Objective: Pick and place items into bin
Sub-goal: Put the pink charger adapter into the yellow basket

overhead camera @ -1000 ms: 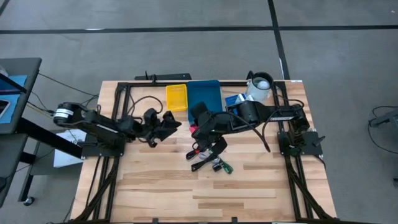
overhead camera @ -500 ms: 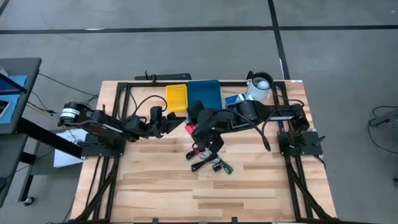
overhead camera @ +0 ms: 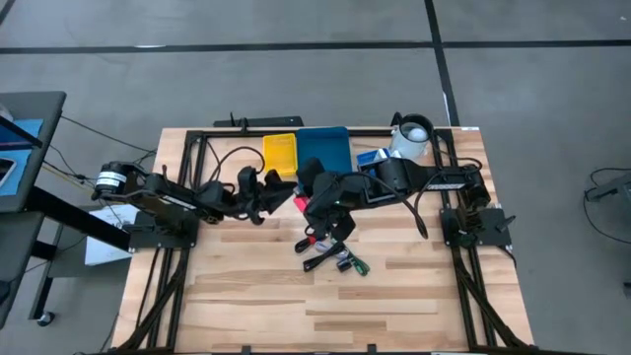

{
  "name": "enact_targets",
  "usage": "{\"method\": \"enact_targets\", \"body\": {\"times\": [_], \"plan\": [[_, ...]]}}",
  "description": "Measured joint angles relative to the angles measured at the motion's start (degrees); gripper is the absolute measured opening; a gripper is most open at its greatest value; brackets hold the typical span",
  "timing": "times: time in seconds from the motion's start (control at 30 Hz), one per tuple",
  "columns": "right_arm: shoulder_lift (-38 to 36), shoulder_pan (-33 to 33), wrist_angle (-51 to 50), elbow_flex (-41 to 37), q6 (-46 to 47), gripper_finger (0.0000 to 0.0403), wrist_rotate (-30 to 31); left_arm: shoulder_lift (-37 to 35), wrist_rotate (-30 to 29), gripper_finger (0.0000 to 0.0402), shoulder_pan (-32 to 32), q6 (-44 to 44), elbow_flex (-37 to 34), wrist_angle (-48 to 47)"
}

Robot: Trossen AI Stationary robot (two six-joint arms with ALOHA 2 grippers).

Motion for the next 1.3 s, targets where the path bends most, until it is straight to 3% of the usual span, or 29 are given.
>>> {"method": "enact_targets", "body": {"times": [0.4, 0.63, 0.8, 0.93, 1.17, 1.3], "plan": [[-0.71, -0.53, -0.86, -0.04, -0.33, 0.0162, 1.67, 0.0, -0.04, 0.0167, 0.0, -2.36, 0.0, -0.47], [-1.99, -1.2, -0.15, -0.04, 0.92, 0.0191, 2.52, 0.0, 0.0, 0.0167, 0.0, -2.71, 0.0, -0.45], [-2.35, -1.86, 0.26, -0.02, 0.61, 0.0162, 2.58, 0.0, 0.0, 0.0167, 0.0, -2.15, 0.0, -0.49], [-2.32, -2.27, 0.22, -0.04, 0.55, 0.0162, 2.58, 0.0, -0.02, 0.0167, 0.0, -2.1, 0.0, -1.65], [-2.32, -2.54, 0.46, -0.04, 0.54, 0.0193, 2.58, 0.0, -0.13, 0.0167, 0.0, -1.92, 0.0, -2.12], [-2.32, -2.56, 0.43, -0.04, 0.52, 0.0168, 2.57, 0.0, -0.19, 0.0167, 0.0, -1.95, 0.0, -5.92]]}}
